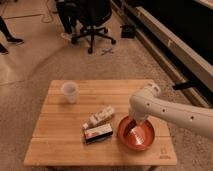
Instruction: Place the pepper in the ceramic bowl
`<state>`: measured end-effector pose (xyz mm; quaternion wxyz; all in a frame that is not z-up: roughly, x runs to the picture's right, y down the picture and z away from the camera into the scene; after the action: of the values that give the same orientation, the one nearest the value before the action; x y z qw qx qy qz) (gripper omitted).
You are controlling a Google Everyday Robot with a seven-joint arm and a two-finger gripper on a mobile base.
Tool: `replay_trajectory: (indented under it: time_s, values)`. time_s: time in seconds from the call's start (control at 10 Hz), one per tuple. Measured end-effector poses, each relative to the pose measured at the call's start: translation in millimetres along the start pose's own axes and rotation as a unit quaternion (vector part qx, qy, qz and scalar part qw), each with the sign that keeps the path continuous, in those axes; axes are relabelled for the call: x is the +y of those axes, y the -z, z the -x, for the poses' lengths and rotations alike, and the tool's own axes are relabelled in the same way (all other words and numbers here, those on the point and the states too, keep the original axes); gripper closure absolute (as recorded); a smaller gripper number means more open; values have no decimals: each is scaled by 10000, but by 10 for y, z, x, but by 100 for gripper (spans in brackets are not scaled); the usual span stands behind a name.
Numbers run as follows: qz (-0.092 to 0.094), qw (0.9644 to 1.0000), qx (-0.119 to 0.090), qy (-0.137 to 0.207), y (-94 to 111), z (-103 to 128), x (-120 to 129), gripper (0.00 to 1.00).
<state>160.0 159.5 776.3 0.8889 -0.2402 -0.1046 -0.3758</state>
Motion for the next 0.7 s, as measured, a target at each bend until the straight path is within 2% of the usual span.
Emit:
replay_trajectory:
  time_s: [0.3, 0.7]
  values:
    - [8, 10000, 32, -28, 100, 218, -154, 73]
    - [-8, 10000, 43, -38, 27, 137, -91, 73]
